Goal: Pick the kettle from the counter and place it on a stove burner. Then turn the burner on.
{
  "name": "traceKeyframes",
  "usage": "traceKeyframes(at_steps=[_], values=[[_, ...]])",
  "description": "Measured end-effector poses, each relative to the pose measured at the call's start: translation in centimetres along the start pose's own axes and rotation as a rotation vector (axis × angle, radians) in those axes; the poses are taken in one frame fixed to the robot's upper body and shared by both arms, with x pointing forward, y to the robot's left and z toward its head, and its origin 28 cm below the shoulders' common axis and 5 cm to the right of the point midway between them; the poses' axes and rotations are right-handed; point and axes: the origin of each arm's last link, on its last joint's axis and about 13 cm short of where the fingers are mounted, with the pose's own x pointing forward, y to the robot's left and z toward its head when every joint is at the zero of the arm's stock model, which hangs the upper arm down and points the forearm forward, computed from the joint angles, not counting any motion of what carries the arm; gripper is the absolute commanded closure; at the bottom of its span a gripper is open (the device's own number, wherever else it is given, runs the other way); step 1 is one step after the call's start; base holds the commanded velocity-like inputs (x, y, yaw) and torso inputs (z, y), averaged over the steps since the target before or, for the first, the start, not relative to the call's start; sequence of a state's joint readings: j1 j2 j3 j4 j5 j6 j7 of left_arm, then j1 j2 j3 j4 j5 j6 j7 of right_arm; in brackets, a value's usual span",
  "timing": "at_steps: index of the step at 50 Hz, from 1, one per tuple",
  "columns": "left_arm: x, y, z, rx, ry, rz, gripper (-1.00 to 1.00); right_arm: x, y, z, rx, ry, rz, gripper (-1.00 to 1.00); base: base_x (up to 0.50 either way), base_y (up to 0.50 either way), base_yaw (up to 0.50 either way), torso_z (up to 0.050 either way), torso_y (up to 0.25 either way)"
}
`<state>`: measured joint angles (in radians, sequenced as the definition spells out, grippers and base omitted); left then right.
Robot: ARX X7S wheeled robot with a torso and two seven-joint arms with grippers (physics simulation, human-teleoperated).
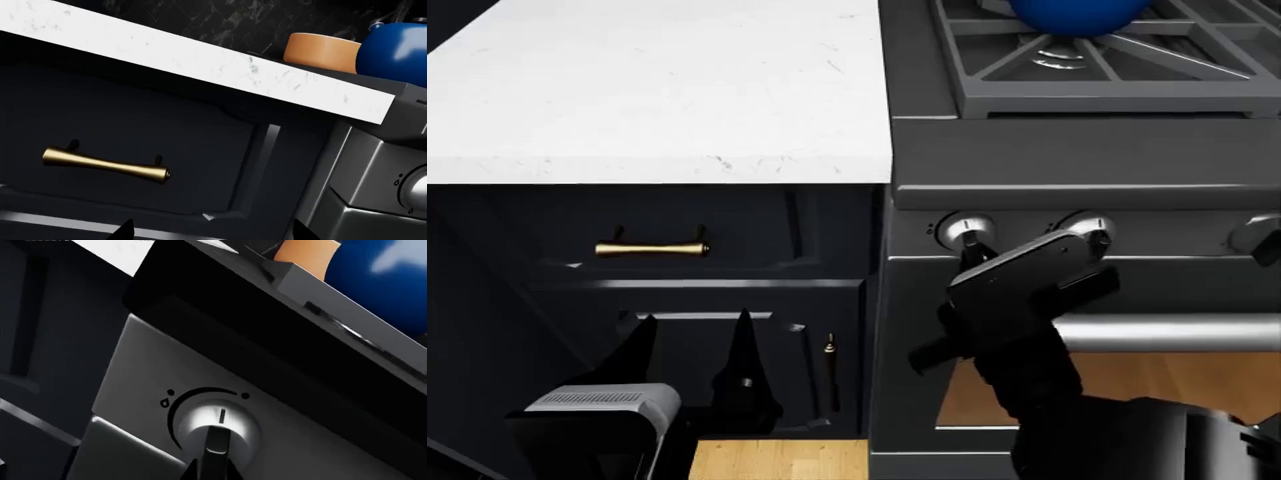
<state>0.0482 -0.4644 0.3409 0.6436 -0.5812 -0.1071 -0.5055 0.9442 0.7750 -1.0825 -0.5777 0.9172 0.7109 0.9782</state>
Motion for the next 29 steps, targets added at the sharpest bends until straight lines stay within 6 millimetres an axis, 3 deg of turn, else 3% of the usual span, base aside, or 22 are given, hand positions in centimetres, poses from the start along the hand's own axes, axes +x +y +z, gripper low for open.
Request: traceKeyframes(at_steps=[29], values=[[0.17,0.09,-0.01,-0.013,-0.002,0.005,-1.00,0.40,-0.93,0.12,-0.204,-0.009,0.026,1.00,0.00,0.00,0.00,-0.001,-0.007]])
